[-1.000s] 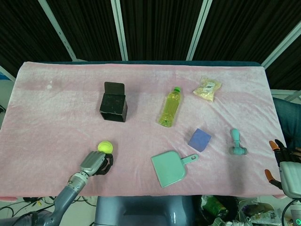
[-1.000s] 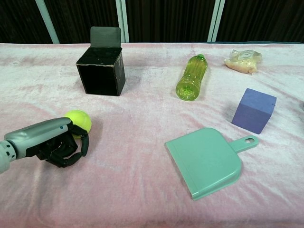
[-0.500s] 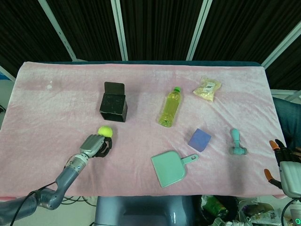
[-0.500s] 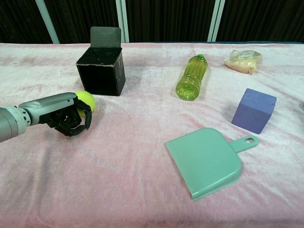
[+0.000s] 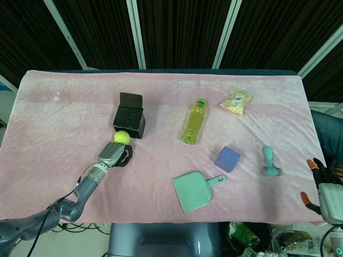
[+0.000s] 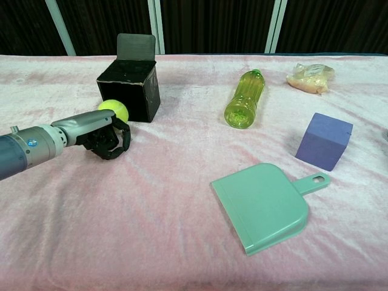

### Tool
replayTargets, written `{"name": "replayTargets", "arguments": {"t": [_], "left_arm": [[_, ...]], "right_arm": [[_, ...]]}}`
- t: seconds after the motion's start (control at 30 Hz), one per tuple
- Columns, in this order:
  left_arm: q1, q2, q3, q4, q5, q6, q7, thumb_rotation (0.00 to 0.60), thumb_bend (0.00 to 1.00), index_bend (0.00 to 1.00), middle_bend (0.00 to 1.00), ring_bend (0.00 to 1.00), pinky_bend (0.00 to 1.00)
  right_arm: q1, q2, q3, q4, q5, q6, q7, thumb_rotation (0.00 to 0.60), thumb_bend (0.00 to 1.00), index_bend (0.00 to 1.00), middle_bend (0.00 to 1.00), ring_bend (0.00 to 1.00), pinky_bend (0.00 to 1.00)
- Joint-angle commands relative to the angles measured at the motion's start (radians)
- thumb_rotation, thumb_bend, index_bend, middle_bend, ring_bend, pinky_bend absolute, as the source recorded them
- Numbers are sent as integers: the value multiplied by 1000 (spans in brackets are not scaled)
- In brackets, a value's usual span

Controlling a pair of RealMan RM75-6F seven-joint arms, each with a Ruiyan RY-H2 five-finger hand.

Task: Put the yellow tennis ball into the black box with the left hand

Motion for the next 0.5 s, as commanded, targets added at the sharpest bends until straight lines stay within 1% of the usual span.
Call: {"name": "replayTargets", "arguments": {"t": [0.03, 0.13, 0.27, 0.4, 0.5], "left_arm": [[-31, -25, -4, 27, 19, -10, -46, 600, 691, 870, 887, 791, 960], [-44, -30, -2, 39, 30, -6, -54, 600, 691, 870, 887, 791, 960], [-66, -45, -14, 71, 20, -13, -49, 600, 691, 870, 888, 791, 960], [-94, -66, -38, 111, 3, -23, -37, 600, 691, 870, 887, 791, 960], [-125, -88, -59, 153, -20, -50, -27, 600, 691, 870, 888, 791, 960]], "right_arm": [[0, 0, 1, 0, 2, 0, 0, 600, 245, 103, 57, 164, 323], [0, 0, 2, -1, 5, -1, 1, 600, 245, 103, 57, 164, 324], [0, -1, 1, -2, 3, -2, -1, 600, 245, 103, 57, 165, 323], [0, -1, 2, -2, 4, -2, -2, 600, 246, 103, 57, 164, 323], [-1, -1, 4, -4, 9, 0, -1, 600, 246, 103, 57, 164, 323]]}}
